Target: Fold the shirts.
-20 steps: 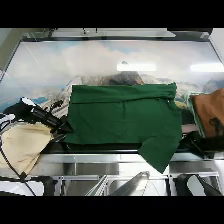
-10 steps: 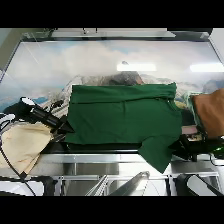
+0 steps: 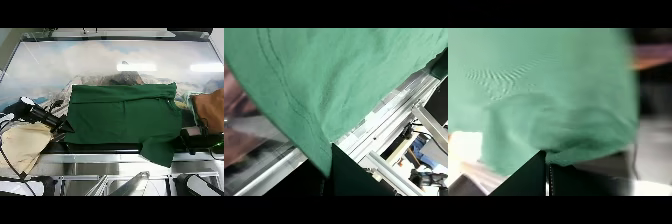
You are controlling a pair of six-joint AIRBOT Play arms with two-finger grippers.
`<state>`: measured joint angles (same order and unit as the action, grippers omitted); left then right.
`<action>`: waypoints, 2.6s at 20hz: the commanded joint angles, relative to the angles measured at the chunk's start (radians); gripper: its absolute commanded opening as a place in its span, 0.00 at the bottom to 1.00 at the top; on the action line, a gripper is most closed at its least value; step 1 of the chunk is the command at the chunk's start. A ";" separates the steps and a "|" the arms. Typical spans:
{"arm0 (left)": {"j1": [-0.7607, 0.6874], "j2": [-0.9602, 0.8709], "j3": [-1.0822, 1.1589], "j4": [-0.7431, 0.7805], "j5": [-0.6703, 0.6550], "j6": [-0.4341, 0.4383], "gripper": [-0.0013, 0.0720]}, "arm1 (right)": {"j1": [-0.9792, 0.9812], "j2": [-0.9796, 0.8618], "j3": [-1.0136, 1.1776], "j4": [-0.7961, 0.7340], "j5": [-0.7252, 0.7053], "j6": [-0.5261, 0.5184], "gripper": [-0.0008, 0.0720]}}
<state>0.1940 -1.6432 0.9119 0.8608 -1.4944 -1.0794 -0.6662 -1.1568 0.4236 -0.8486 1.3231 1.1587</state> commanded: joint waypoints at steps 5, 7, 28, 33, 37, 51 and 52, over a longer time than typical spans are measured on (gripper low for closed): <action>0.137 0.070 0.001 0.000 -0.040 -0.030 0.04 | -0.001 -0.005 0.257 0.094 0.064 0.047 0.04; 0.166 0.105 0.001 -0.018 -0.033 -0.030 0.05 | 0.003 -0.025 0.329 0.102 0.053 0.064 0.04; 0.011 -0.426 0.841 -0.236 -0.082 -0.240 0.05 | 0.291 -0.721 0.895 0.423 -0.245 -0.036 0.04; -0.021 -0.462 0.919 -0.237 -0.050 -0.369 0.42 | 0.292 -0.721 0.895 0.418 -0.242 -0.053 0.04; -0.033 -0.462 0.924 -0.335 -0.019 -0.395 0.42 | 0.292 -0.721 0.895 0.415 -0.235 -0.052 0.04; -0.069 -0.463 0.922 -0.095 -0.132 -0.427 0.42 | 0.292 -0.721 0.895 0.416 -0.212 -0.051 0.04; -0.069 -0.463 0.922 -0.049 -0.150 -0.438 0.42 | 0.292 -0.721 0.895 0.416 -0.212 -0.051 0.04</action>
<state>0.1265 -2.1063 1.8332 0.6827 -1.5929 -1.4872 -0.3752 -1.8774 1.3178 -0.4328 1.1080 1.1065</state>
